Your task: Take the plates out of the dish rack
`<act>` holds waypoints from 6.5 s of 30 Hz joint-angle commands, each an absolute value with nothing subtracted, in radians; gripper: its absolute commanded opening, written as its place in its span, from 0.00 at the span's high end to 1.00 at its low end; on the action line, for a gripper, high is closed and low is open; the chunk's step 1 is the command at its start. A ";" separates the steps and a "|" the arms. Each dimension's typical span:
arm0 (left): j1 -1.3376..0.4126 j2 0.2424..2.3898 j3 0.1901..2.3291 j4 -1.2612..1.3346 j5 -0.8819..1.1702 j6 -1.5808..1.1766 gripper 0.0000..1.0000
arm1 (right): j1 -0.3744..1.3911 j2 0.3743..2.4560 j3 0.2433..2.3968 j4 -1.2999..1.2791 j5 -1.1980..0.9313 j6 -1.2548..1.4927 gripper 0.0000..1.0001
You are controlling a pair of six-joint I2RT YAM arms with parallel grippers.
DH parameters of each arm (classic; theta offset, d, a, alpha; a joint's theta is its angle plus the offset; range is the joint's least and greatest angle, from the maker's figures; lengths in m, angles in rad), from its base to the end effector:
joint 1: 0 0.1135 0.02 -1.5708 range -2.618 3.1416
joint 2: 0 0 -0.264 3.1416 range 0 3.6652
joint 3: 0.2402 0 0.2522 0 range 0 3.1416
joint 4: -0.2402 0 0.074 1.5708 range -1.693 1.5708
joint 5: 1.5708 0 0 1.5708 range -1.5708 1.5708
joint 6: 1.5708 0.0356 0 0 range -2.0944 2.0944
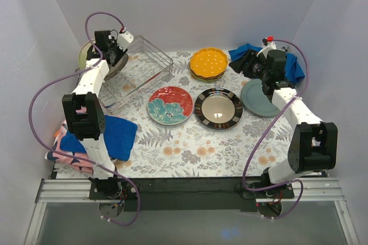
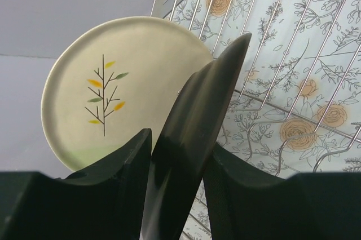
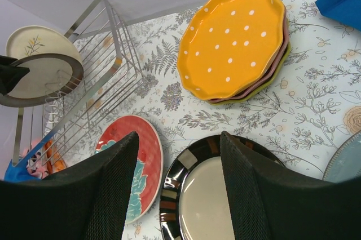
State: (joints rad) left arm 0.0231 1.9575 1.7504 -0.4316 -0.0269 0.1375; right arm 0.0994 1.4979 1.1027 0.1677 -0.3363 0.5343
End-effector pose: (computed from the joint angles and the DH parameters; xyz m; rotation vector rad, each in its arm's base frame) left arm 0.4595 0.0116 0.3010 0.1115 2.2090 0.1189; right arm 0.3519 0.0469 0.3136 0.1539 1.8431 0.7496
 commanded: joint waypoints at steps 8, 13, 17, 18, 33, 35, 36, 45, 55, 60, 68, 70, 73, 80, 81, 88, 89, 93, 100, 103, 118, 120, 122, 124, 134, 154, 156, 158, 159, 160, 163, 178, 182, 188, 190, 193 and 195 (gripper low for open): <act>-0.028 1.873 1.763 -0.414 -0.092 0.186 0.74 | 0.098 1.450 1.092 0.215 -0.330 0.518 0.35; -0.034 1.858 1.758 -0.417 -0.083 0.186 0.89 | 0.098 1.447 1.097 0.215 -0.336 0.520 0.35; -0.038 1.858 1.756 -0.417 -0.091 0.187 1.00 | 0.098 1.439 1.095 0.215 -0.328 0.517 0.35; -0.041 1.858 1.756 -0.417 -0.092 0.189 1.00 | 0.098 1.437 1.097 0.213 -0.328 0.517 0.35; -0.049 1.859 1.698 -0.111 -0.216 0.348 1.00 | 0.141 1.514 1.129 0.215 -0.339 0.532 0.37; -0.052 1.861 1.704 -0.089 -0.225 0.351 1.00 | 0.144 1.516 1.131 0.215 -0.336 0.532 0.36; -0.057 1.861 1.706 -0.080 -0.230 0.357 1.00 | 0.144 1.516 1.132 0.215 -0.331 0.529 0.36; -0.060 1.856 1.704 -0.021 -0.227 0.364 1.00 | 0.144 1.511 1.132 0.216 -0.324 0.525 0.36; -0.049 1.893 1.782 -0.078 -0.193 0.368 1.00 | 0.144 1.503 1.132 0.213 -0.322 0.522 0.37; -0.046 1.951 1.867 -0.118 -0.221 0.345 1.00 | 0.144 1.493 1.153 0.212 -0.319 0.528 0.37; -0.055 1.968 1.915 -0.104 -0.268 0.331 1.00 | 0.144 1.457 1.178 0.187 -0.295 0.518 0.37; -0.054 1.945 1.866 -0.030 -0.255 0.356 1.00 | 0.144 1.453 1.180 0.189 -0.295 0.517 0.37; -0.043 1.893 1.763 0.026 -0.186 0.400 1.00 | 0.146 1.453 1.184 0.189 -0.298 0.518 0.37; -0.006 1.922 1.830 -0.135 -0.143 0.344 1.00 | 0.160 1.486 1.218 0.147 -0.273 0.522 0.38; -0.005 1.945 1.868 -0.147 -0.147 0.334 1.00 | 0.161 1.488 1.216 0.146 -0.270 0.520 0.38; 0.049 1.985 1.942 -0.230 -0.088 0.307 1.00 | 0.175 1.514 1.226 0.149 -0.265 0.523 0.38; 0.057 1.982 1.936 -0.227 -0.060 0.310 1.00 | 0.182 1.520 1.236 0.147 -0.264 0.520 0.38; 0.092 2.006 1.970 -0.227 -0.024 0.270 1.00 | 0.189 1.539 1.308 0.081 -0.262 0.491 0.38; 0.098 2.026 1.996 -0.245 -0.003 0.253 1.00 | 0.209 1.522 1.295 0.089 -0.232 0.491 0.38; 0.095 2.008 1.977 -0.248 0.029 0.235 1.00 | 0.242 1.561 1.299 0.113 -0.219 0.538 0.39; 0.100 1.916 1.783 -0.123 -0.011 0.195 1.00 | 0.555 2.103 1.748 0.118 -0.005 1.041 0.44; 0.098 1.901 1.750 -0.095 -0.011 0.186 1.00 | 0.568 2.150 1.782 0.107 0.052 1.060 0.44; 0.098 1.905 1.750 -0.089 -0.018 0.180 1.00 | 0.575 2.190 1.822 0.095 0.064 1.091 0.44; 0.098 1.908 1.750 -0.092 -0.005 0.169 1.00 | 0.586 2.215 1.856 0.094 0.078 1.108 0.45; 0.097 1.908 1.689 -0.051 -0.018 0.169 1.00 | 0.600 2.405 2.014 0.105 0.014 1.150 0.46; 0.098 1.893 1.715 -0.048 -0.050 0.202 1.00 | 0.584 2.488 1.962 0.129 0.018 1.157 0.91; 0.109 1.905 1.723 -0.043 -0.066 0.225 1.00 | 0.584 2.490 1.962 0.153 0.008 1.103 0.99; 0.139 1.911 1.723 -0.034 -0.039 0.216 1.00 | 0.581 2.485 1.956 0.155 0.008 1.094 0.99; 0.149 1.914 1.732 -0.034 -0.035 0.203 1.00 | 0.578 2.484 1.942 0.161 0.008 1.095 0.99; 0.158 1.922 1.739 -0.025 -0.041 0.196 1.00 | 0.577 2.477 1.937 0.173 -0.020 1.095 0.99; 0.161 1.942 1.787 -0.006 -0.071 0.170 1.00 | 0.577 2.470 1.925 0.173 -0.020 1.089 0.99; 0.164 1.980 1.870 -0.023 -0.058 0.203 1.00 | 0.558 2.473 1.881 0.222 -0.067 1.071 0.99; 0.179 1.996 1.859 -0.006 -0.037 0.196 1.00 | 0.555 2.470 1.870 0.232 -0.069 1.045 0.99; 0.193 1.970 1.760 0.122 -0.136 0.247 1.00 | 0.552 2.470 1.884 0.252 -0.075 1.020 0.99; 0.206 1.933 1.714 0.127 -0.108 0.223 1.00 | 0.549 2.476 1.893 0.241 -0.072 1.017 0.99; 0.207 1.911 1.666 0.161 -0.074 0.216 1.00 | 0.543 2.471 1.881 0.241 -0.069 1.014 0.99; 0.206 1.925 1.680 0.166 -0.077 0.221 1.00 | 0.538 2.471 1.876 0.241 -0.071 1.009 0.99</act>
